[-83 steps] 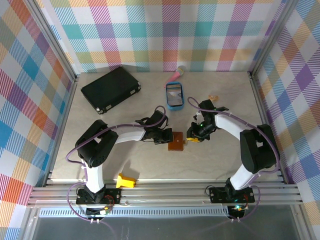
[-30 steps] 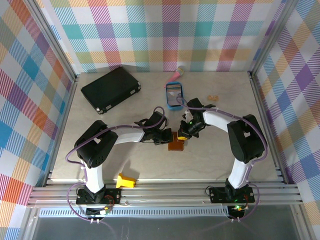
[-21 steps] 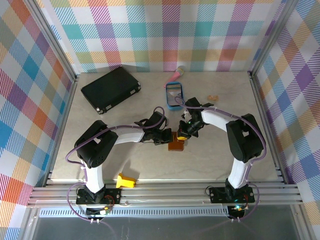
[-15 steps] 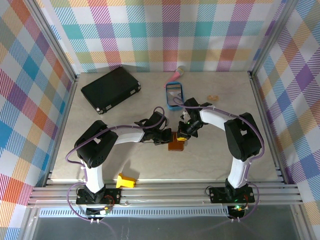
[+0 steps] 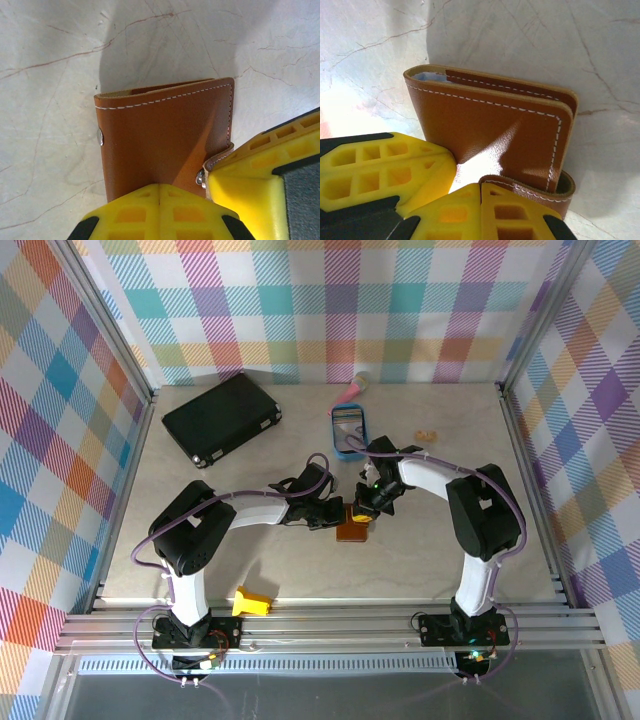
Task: Put the credit cards into the card holder
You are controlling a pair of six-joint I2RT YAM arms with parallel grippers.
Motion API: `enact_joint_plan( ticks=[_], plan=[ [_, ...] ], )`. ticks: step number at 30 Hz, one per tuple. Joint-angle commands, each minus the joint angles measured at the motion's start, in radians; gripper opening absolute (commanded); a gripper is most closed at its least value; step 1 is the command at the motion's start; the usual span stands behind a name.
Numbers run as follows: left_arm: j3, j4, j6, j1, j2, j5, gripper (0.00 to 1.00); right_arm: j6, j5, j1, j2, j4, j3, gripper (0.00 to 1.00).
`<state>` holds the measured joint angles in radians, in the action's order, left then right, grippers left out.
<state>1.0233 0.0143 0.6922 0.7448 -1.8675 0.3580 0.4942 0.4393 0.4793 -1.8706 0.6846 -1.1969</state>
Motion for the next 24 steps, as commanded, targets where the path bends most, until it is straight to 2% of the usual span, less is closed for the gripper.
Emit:
enact_joint_plan(
  ticks=[1, 9, 24],
  plan=[
    [-0.042, 0.065, 0.011, 0.005, -0.019, -0.028, 0.00, 0.015, 0.015, 0.012, -0.024, 0.004, -0.003, 0.00],
    [-0.045, 0.061, 0.012, 0.005, -0.017, -0.031, 0.00, 0.015, -0.029, 0.012, -0.045, 0.035, 0.003, 0.00],
    [-0.054, 0.073, 0.018, 0.005, -0.007, -0.036, 0.00, 0.011, -0.038, 0.011, -0.067, 0.015, 0.022, 0.00]
  ],
)
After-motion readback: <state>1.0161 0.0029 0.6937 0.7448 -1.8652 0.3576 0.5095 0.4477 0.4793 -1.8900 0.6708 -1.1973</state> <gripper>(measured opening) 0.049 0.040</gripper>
